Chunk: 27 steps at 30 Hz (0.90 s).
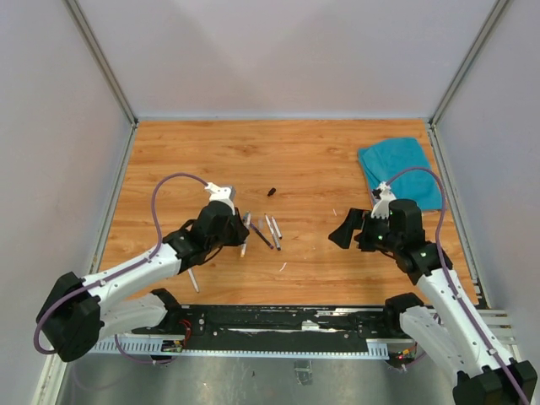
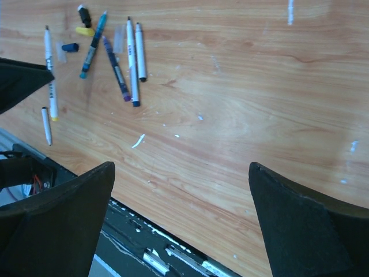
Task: Insert the pens into the pen caps
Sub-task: Pick up the pen from the center of the board.
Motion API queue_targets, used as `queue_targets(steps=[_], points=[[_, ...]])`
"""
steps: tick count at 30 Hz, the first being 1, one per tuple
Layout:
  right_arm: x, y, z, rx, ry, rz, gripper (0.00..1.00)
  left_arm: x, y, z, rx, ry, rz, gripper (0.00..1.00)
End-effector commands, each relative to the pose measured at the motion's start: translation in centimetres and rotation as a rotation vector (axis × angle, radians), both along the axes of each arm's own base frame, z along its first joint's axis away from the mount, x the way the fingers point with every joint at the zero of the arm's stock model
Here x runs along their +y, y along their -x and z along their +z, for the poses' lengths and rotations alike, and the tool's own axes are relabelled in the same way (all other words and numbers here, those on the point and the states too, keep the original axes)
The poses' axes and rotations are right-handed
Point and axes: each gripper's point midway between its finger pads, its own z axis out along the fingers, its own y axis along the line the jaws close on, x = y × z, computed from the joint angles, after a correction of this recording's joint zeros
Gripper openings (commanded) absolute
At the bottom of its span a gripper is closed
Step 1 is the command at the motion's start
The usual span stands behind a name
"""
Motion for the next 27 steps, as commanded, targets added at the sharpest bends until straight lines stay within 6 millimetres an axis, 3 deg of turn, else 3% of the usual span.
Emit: queue_targets(steps=[1, 6, 10, 27], points=[[2.6, -1.1, 1.7, -0.064, -0.140, -0.002, 0.99, -3.3, 0.5, 2.0, -0.059, 0.050, -0.109, 0.01], [5.1, -1.7, 2.8, -0.071, -0.336, 0.000, 0.93, -6.2, 1.9, 3.1, -0.096, 0.093, -0.205, 0.01], [6.5, -1.7, 3.0, -0.047, -0.355, 0.019, 0.89, -8.2, 2.9, 3.9, -0.122, 0.118, -0.273, 0.01], [12.9, -2.4, 1.7, 0.025, -0.423, -0.002, 0.61, -12.0, 5.0, 4.7, -0.133, 0.152, -0.391, 0.01]])
